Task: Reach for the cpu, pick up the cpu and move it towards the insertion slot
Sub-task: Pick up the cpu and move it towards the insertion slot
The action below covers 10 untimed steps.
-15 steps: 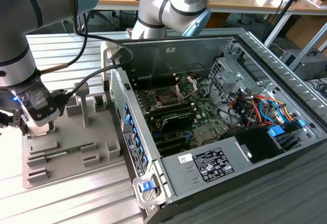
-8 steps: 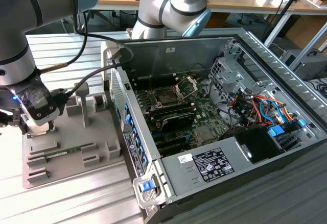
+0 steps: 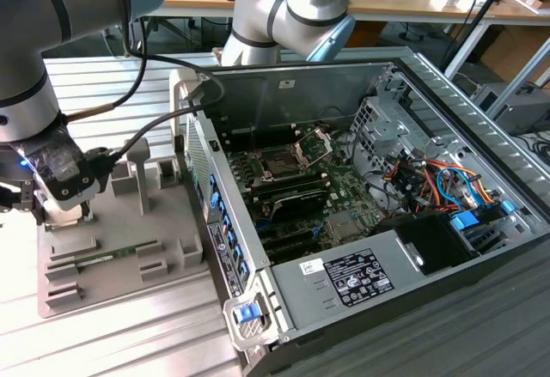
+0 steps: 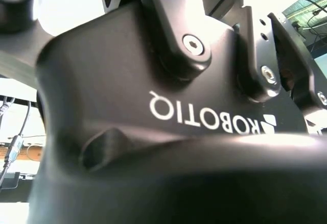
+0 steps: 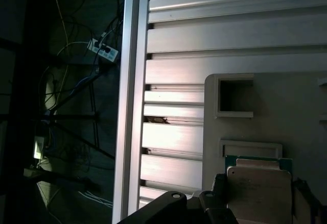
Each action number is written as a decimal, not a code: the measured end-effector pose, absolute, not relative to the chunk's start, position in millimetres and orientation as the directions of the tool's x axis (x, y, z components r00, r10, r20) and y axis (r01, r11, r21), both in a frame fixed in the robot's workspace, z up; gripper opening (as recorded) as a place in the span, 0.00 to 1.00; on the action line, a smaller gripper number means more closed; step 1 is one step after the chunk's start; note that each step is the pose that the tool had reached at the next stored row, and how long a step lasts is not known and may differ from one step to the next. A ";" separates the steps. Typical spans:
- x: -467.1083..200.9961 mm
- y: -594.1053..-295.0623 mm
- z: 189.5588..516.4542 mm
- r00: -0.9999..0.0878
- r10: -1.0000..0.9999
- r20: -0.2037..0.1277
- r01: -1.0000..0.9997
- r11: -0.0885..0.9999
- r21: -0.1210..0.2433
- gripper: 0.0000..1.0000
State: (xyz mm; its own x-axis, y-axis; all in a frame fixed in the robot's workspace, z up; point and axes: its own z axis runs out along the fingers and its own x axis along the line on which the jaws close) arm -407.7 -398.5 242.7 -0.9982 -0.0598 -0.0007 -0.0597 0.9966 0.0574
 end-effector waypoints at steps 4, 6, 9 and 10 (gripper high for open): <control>-407.7 -398.5 244.1 -0.998 -0.060 -0.001 -0.060 0.996 0.060 0.55; -407.7 -398.5 245.1 -0.998 -0.060 -0.001 -0.060 0.996 0.061 0.55; -407.7 -398.5 246.2 -0.998 -0.060 -0.001 -0.060 0.996 0.063 0.55; -407.7 -398.5 246.5 -0.998 -0.060 -0.001 -0.060 0.996 0.064 0.55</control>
